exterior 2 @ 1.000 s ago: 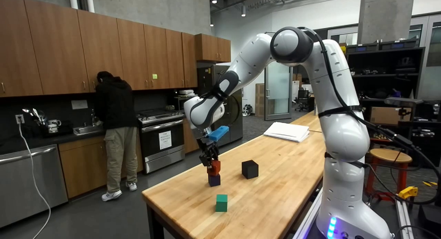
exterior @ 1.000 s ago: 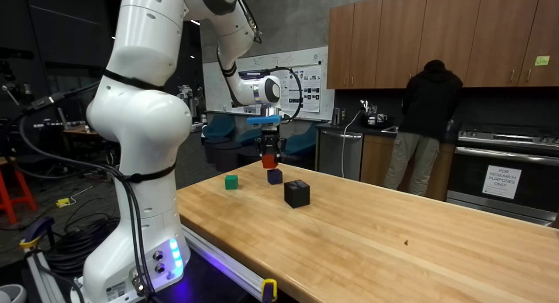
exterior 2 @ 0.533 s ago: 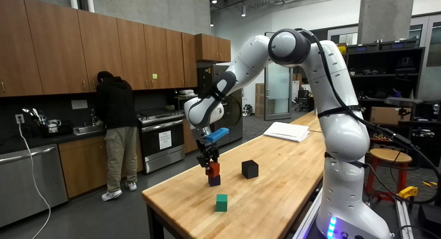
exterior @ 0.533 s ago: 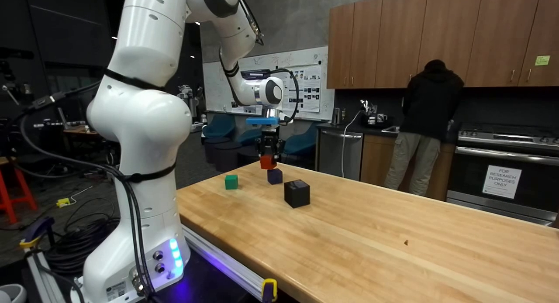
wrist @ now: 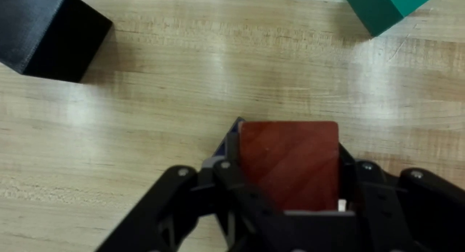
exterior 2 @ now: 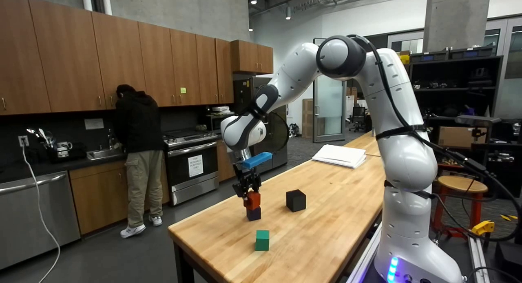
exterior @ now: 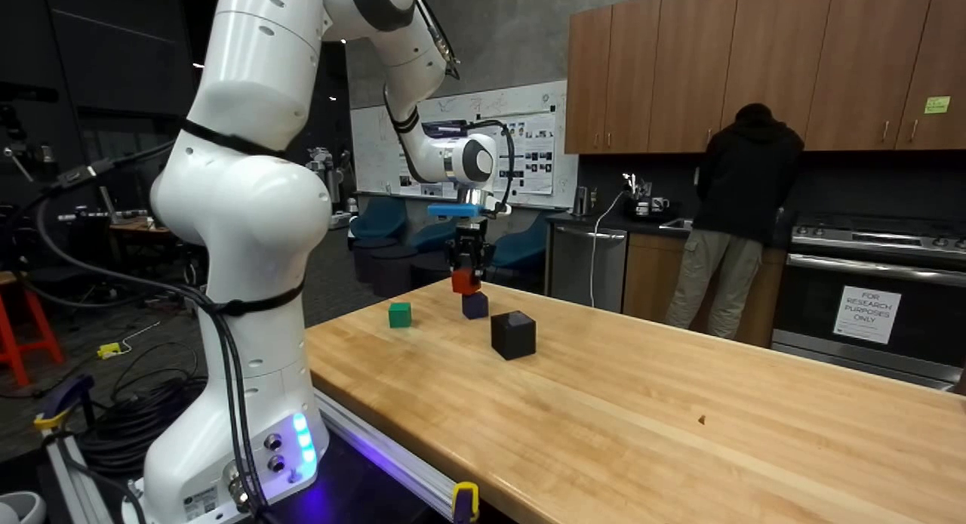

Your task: Put the red cube on top of the black cube to the left

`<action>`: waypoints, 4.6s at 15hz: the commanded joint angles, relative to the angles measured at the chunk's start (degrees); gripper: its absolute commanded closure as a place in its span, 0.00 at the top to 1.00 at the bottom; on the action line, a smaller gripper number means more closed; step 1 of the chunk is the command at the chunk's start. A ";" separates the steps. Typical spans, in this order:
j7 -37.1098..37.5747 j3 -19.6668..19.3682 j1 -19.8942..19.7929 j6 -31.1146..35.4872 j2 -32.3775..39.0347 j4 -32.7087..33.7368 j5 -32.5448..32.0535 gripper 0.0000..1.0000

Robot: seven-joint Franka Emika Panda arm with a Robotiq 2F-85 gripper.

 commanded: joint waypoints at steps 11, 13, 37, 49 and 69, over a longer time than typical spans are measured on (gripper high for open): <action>5.53 -1.69 -1.04 -0.27 0.20 0.84 4.55 0.30; 6.41 -1.78 -1.14 -0.40 0.25 0.92 5.54 0.30; 16.26 -3.49 -2.18 0.45 1.66 0.91 14.01 0.30; 17.17 -3.49 -2.12 2.60 2.57 1.65 14.86 0.30; 17.63 -3.59 -2.47 1.65 1.84 1.35 16.27 0.30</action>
